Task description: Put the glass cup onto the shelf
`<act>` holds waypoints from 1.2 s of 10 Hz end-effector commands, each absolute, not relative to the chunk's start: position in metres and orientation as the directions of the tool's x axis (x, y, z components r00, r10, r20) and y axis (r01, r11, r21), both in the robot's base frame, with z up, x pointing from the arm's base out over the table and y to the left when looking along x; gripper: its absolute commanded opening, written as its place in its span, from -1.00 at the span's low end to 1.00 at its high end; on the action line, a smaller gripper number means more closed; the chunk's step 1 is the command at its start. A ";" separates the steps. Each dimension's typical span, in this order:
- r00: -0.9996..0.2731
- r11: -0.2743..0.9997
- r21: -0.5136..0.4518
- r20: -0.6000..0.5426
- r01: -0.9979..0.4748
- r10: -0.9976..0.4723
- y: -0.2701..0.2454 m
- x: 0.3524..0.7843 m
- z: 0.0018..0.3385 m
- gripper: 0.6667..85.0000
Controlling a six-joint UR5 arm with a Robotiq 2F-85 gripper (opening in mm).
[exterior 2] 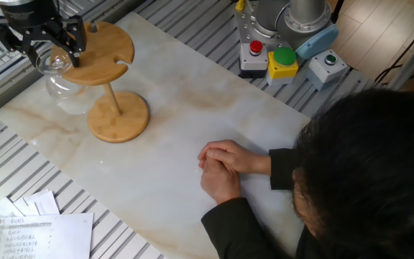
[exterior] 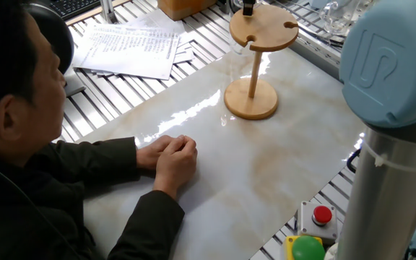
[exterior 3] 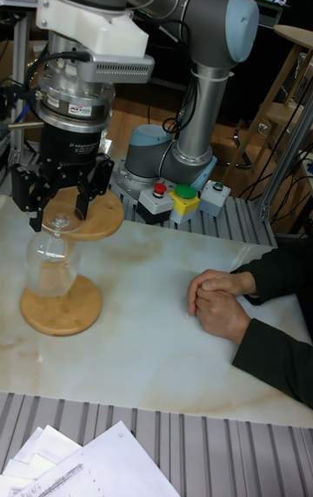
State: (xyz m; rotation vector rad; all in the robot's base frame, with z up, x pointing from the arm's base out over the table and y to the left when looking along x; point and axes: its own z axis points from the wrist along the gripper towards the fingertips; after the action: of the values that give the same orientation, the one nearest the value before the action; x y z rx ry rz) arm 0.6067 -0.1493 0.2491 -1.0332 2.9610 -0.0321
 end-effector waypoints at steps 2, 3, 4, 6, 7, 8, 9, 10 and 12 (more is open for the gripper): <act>-0.796 0.796 -0.013 -0.005 -0.605 -0.605 -0.146 0.604 0.251 -0.99; -0.799 0.799 -0.011 -0.006 -0.601 -0.601 -0.145 0.603 0.251 -0.99; -0.805 0.805 -0.005 -0.008 -0.593 -0.593 -0.143 0.602 0.250 -0.99; -0.821 0.821 0.007 -0.010 -0.571 -0.571 -0.138 0.599 0.247 -0.99; -0.826 0.826 0.013 -0.010 -0.564 -0.564 -0.137 0.597 0.245 -0.99; -0.826 0.826 0.014 -0.011 -0.564 -0.564 -0.139 0.596 0.243 -0.99; -0.828 0.827 0.018 -0.013 -0.561 -0.561 -0.140 0.594 0.242 -0.99; -0.828 0.828 0.015 -0.012 -0.560 -0.560 -0.141 0.594 0.241 -0.99; -0.820 0.821 -0.014 -0.010 -0.571 -0.572 -0.147 0.598 0.241 -0.99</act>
State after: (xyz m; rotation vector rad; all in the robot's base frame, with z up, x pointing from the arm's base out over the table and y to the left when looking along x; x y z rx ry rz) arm 0.5954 -0.1449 0.2416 -0.9344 2.9987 -0.0030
